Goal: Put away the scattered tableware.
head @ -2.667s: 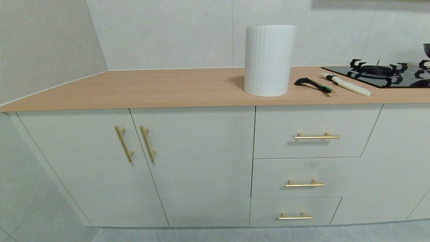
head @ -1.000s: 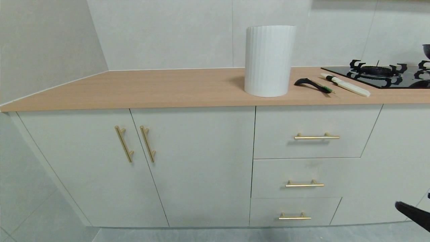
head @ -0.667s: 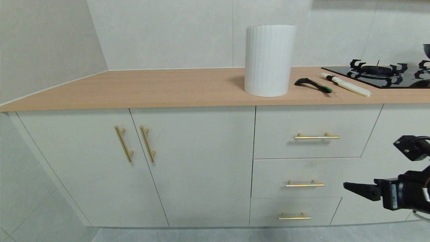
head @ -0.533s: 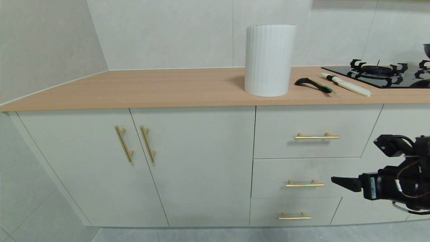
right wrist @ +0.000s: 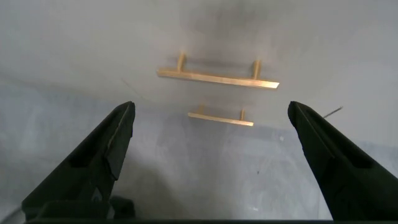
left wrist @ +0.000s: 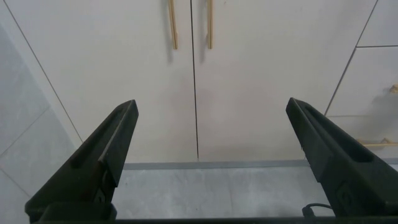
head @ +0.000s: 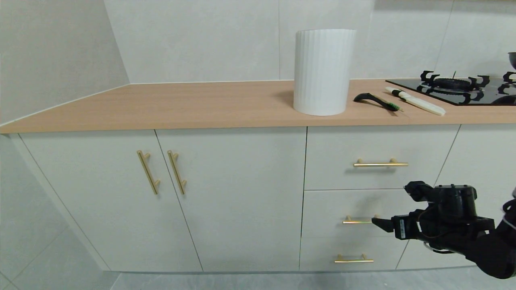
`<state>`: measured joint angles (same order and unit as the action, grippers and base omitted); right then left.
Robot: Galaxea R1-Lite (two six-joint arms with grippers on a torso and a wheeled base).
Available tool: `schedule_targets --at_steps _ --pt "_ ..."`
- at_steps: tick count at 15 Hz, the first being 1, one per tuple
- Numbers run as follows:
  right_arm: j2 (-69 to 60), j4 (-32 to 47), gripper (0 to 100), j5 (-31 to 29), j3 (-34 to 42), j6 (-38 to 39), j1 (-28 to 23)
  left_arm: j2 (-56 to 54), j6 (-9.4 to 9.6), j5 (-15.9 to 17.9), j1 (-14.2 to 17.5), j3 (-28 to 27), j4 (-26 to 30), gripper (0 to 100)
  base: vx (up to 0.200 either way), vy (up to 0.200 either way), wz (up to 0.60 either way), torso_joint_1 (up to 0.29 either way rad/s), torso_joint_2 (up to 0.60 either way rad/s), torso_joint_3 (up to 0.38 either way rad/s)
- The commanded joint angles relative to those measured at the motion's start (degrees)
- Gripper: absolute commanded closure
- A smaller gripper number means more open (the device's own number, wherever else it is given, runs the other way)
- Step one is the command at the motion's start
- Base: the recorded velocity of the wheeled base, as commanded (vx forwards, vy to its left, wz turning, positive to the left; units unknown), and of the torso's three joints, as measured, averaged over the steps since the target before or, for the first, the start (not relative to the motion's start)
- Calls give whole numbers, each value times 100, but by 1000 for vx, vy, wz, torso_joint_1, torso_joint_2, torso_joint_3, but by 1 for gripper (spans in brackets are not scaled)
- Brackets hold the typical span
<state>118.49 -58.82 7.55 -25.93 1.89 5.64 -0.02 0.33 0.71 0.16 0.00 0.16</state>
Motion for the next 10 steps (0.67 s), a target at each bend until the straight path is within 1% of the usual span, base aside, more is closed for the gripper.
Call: schedule_targets --at_steps 1,3,5,8,10 --pt "1211 -719 0 -280 -79 -13 112 2 2 0 2 0 2 0 0 0 0 0 0 0" --pt "1739 -1211 0 -544 -290 -13 183 2 2 0 2 0 2 0 0 0 0 0 0 0" --pt "1985 -1281 0 -763 -545 -4 200 2 2 0 2 0 2 0 0 0 0 0 0 0" --pt "2169 -1299 0 -1291 -923 92 262 2 2 0 2 0 2 0 0 0 0 0 0 0" --pt "2231 -1307 0 -1361 -1063 189 288 2 2 0 2 0 2 0 0 0 0 0 0 0"
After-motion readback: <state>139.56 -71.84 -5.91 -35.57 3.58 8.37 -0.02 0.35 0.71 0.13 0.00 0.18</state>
